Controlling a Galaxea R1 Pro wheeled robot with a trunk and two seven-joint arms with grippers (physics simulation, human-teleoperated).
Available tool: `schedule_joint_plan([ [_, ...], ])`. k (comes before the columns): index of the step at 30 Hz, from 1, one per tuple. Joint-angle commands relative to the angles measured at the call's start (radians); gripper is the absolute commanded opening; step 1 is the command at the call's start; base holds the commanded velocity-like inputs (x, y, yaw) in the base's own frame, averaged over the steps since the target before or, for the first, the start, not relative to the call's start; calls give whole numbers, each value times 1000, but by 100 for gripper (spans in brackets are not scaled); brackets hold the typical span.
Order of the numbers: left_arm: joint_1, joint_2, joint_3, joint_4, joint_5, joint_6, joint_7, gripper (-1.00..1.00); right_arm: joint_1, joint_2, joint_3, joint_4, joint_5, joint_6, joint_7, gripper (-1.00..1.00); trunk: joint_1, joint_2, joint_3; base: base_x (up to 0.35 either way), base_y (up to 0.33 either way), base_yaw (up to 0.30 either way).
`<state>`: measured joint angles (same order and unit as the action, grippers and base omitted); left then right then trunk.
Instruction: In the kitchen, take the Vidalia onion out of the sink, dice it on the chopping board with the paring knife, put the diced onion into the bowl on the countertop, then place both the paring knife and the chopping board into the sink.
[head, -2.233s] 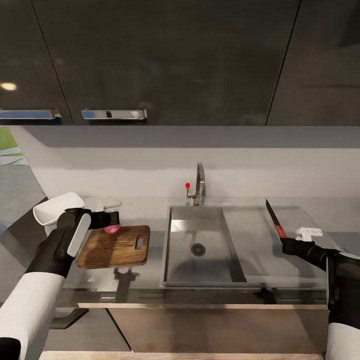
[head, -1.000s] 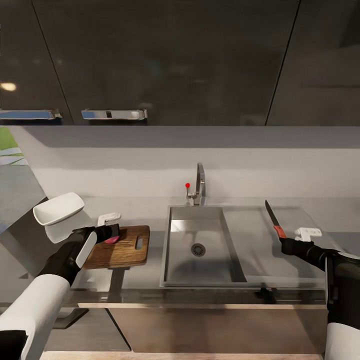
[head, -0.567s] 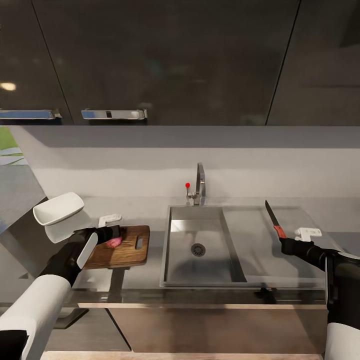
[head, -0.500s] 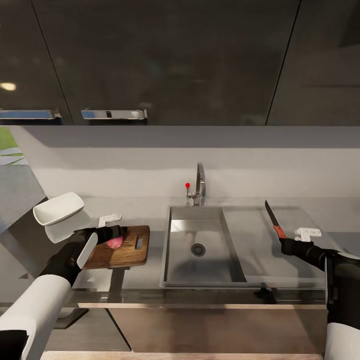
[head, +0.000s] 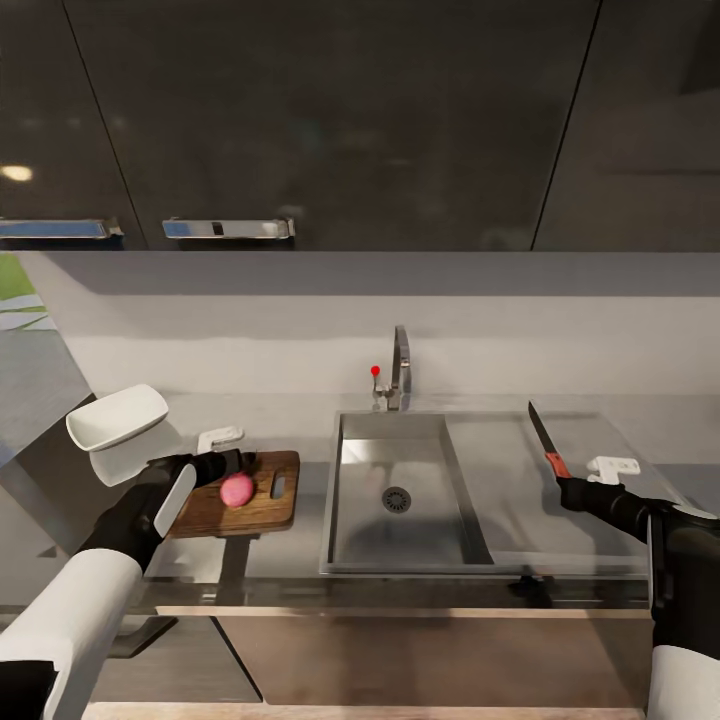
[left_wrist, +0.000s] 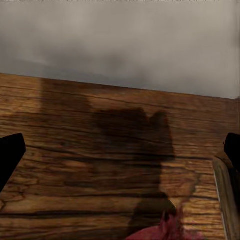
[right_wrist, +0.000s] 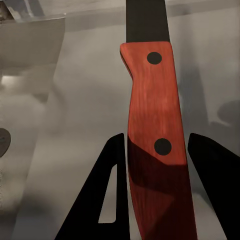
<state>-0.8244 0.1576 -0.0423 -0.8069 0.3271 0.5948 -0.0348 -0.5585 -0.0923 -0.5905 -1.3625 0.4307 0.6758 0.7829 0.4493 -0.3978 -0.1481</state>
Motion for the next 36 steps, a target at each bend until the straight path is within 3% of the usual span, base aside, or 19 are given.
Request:
schedule_joint_plan([
  [1,-1,1,-2,-9,0,6,-1,100,-1,0,-2,-1,10,2,10,-100,1,-2,-2,0,0,0],
  [2,-1,1,-2,-28,0,11,0,100,-1,0,-2,-1,10,2,10,-100,1,-2,-2,0,0,0],
  [3,-1,2,-2,-139,2,111,-21,100,-1,0,-2,-1,10,2,10,-100,1,-2,-2,0,0,0],
  [4,-1,2,-2,-252,2,302,-34,100,-1,0,-2,0,10,2,10,-100,1,-2,-2,0,0,0],
  [6,0,3,-2,-350,4,406,-41,100,-1,0,-2,2,10,3,10,-100,1,-2,-2,0,0,0],
  [11,2,5,-2,-335,4,421,-42,100,-1,0,-2,3,10,2,10,-100,1,-2,-2,-43,0,0],
  [36,4,3,-3,-334,4,421,-42,100,-1,0,-2,6,10,2,10,-100,1,-2,-2,-331,39,0],
])
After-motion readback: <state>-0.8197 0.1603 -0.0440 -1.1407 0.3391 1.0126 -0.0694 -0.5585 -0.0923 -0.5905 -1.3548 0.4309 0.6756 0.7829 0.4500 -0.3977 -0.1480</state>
